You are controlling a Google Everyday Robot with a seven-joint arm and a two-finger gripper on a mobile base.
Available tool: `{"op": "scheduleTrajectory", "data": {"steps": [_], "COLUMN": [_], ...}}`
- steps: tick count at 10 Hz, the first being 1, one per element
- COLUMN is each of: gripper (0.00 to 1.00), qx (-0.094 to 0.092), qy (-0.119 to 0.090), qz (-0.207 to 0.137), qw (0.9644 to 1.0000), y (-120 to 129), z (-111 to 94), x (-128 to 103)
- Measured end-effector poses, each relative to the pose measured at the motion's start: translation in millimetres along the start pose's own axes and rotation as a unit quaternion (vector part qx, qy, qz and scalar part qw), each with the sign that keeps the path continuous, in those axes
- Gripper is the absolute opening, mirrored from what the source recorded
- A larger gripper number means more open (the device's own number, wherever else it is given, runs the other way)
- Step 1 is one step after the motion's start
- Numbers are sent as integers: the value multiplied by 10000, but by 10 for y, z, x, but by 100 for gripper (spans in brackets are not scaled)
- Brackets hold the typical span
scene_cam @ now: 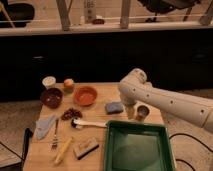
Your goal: Wipe red bowl with sponge
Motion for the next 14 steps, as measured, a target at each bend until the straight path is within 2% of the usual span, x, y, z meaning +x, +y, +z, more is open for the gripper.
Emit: {"op": "scheduleTrajectory", "data": {"steps": [14], "gripper": [80], "qx": [-112], "qy": [-247], "qz": [-439], "qw": [9987], "y": [-225], "z": [503], "x": [-70]}}
